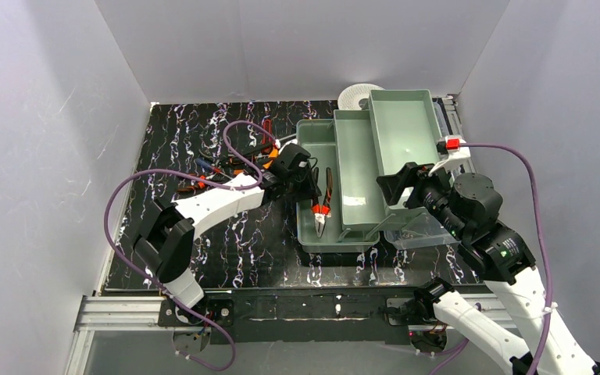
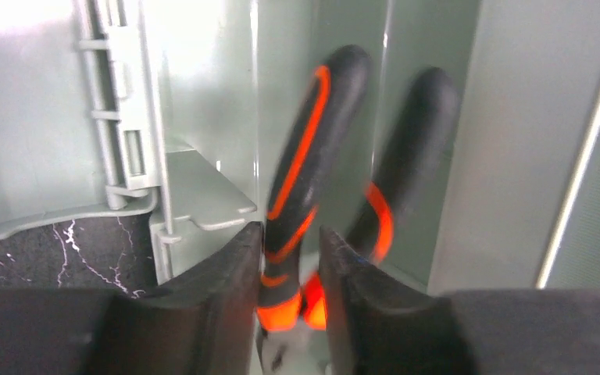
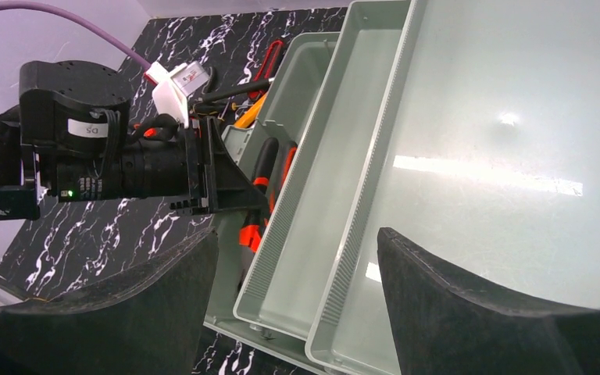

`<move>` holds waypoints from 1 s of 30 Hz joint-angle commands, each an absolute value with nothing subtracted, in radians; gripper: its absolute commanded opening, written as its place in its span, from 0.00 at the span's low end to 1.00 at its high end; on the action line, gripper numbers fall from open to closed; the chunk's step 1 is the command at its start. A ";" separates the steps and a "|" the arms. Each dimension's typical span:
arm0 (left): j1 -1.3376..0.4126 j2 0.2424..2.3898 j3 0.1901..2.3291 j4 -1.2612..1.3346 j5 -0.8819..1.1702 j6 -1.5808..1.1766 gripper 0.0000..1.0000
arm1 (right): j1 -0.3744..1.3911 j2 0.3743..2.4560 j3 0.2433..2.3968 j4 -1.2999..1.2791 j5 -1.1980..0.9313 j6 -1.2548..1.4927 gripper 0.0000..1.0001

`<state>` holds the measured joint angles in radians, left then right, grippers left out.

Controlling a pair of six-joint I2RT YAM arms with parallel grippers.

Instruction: Pack the tool kit

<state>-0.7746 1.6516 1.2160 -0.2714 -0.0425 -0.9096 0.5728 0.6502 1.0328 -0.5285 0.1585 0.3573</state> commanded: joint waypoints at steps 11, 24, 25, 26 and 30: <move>-0.715 1.426 1.381 -0.582 -0.256 -0.765 0.98 | 0.576 0.703 1.052 -0.508 0.174 0.363 0.81; -0.240 1.356 1.232 -0.637 -0.362 -0.825 0.98 | 0.577 0.760 1.076 -0.519 0.097 0.349 0.81; -0.205 1.378 1.231 -0.635 -0.346 -0.834 0.98 | 0.576 0.757 1.078 -0.524 0.099 0.348 0.81; -0.172 1.400 1.234 -0.633 -0.327 -0.842 0.98 | 0.578 0.755 1.080 -0.530 0.100 0.346 0.81; -0.056 1.518 1.254 -0.636 -0.283 -0.894 0.98 | 0.578 0.741 1.084 -0.551 0.110 0.336 0.81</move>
